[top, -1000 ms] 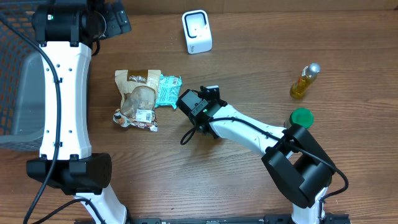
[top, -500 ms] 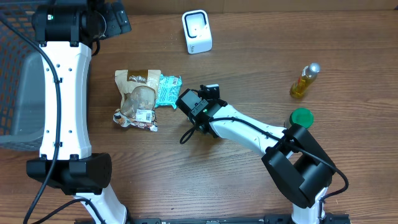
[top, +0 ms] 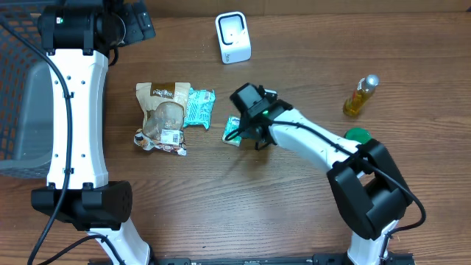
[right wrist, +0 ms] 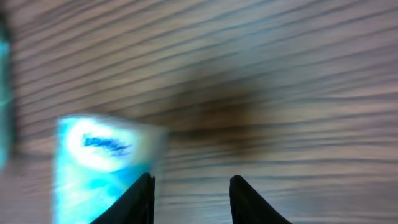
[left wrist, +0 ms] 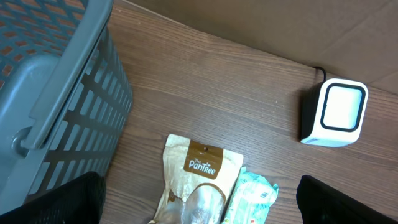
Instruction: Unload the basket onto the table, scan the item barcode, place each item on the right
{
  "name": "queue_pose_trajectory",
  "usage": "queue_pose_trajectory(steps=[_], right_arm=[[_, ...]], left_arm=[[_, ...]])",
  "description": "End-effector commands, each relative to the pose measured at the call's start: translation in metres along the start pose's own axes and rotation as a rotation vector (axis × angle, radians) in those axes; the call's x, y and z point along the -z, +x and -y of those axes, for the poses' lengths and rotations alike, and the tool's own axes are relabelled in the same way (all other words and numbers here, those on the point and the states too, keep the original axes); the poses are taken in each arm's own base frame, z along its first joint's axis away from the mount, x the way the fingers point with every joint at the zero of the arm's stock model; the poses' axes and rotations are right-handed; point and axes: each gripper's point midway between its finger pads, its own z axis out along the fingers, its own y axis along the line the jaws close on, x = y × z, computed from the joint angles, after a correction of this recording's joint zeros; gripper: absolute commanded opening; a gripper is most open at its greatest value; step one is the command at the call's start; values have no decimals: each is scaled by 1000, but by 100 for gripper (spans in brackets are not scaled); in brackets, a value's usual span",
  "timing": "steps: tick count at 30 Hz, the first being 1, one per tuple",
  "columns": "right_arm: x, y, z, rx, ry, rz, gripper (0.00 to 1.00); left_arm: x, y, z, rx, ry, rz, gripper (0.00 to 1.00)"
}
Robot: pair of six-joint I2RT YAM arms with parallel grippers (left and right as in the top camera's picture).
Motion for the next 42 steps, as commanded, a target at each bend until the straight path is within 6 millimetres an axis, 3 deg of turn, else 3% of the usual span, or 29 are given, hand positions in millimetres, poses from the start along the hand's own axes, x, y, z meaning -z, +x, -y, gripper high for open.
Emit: queue_pose_trajectory(steps=[1,10,23,42], right_arm=[[20,8,-31,32,-203,-101,35],[17,-1,-23,-111,-194,-107,32],[-6,9,-19,-157,-191,-83,32],[-8,6,-25,-153,-222,-57,32]], left_arm=[[8,-6,1,7,7,25,100],[8,-6,1,7,7,25,100],[8,-6,2,5,8,25,100],[8,-6,1,7,7,25,100]])
